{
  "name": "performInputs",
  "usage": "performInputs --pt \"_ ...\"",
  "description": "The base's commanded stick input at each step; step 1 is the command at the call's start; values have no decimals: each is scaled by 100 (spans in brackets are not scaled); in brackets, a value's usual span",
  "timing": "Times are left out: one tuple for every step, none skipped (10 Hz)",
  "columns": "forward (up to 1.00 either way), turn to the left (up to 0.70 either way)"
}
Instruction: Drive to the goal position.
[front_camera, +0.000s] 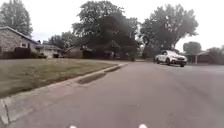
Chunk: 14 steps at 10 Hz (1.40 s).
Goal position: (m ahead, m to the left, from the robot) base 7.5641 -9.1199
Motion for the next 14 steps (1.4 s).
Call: performInputs --pt "50 -29" --pt "50 -49" --pt "50 -50" --pt "50 -50" --pt "50 -50" --pt "50 -50" --pt "50 -50" --pt "50 -50" --pt "50 -13" --pt "50 0" --pt "50 0" --pt "50 0" --pt "50 0" --pt "50 0"
